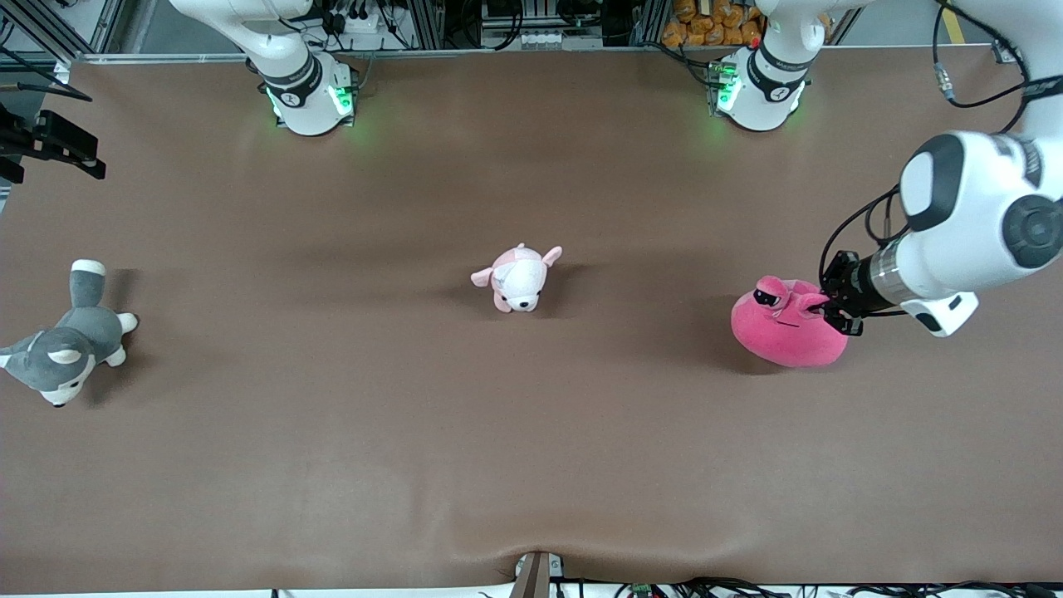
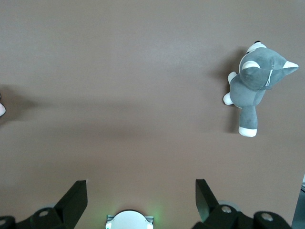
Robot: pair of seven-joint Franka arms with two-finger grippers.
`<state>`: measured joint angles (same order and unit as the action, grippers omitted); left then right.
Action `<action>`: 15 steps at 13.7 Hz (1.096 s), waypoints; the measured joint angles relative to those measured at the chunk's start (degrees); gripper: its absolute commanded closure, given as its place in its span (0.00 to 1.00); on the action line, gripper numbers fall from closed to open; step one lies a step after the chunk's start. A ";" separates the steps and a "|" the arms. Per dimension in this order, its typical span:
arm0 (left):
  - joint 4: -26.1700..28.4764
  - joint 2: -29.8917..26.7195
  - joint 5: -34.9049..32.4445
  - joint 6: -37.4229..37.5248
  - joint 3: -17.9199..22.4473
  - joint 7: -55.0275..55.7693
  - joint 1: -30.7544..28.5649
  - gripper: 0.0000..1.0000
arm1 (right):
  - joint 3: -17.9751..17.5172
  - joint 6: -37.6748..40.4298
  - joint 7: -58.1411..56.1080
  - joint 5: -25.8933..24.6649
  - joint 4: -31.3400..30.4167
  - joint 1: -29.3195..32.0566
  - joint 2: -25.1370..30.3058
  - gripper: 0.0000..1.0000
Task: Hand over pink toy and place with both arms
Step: 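Carry the flamingo to mid-table while the right gripper reaches toward it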
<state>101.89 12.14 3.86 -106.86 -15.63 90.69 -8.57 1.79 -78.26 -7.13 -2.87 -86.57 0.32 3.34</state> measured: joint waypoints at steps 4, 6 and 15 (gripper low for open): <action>-9.59 -0.44 10.86 5.61 -4.52 6.77 0.62 1.00 | -0.37 -0.18 4.81 0.25 0.01 -0.25 -0.02 0.00; -13.20 -0.32 12.22 5.65 -7.25 14.75 3.82 1.00 | -0.74 -0.49 13.77 2.74 0.11 -1.57 -0.19 0.00; -21.22 4.17 15.88 -3.83 -8.74 46.28 23.99 1.00 | -1.45 -3.37 64.70 12.61 0.81 -15.34 -4.36 0.00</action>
<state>80.67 16.31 19.74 -110.69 -24.36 136.97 15.42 0.34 -81.63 57.57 9.74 -85.76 -15.02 -1.02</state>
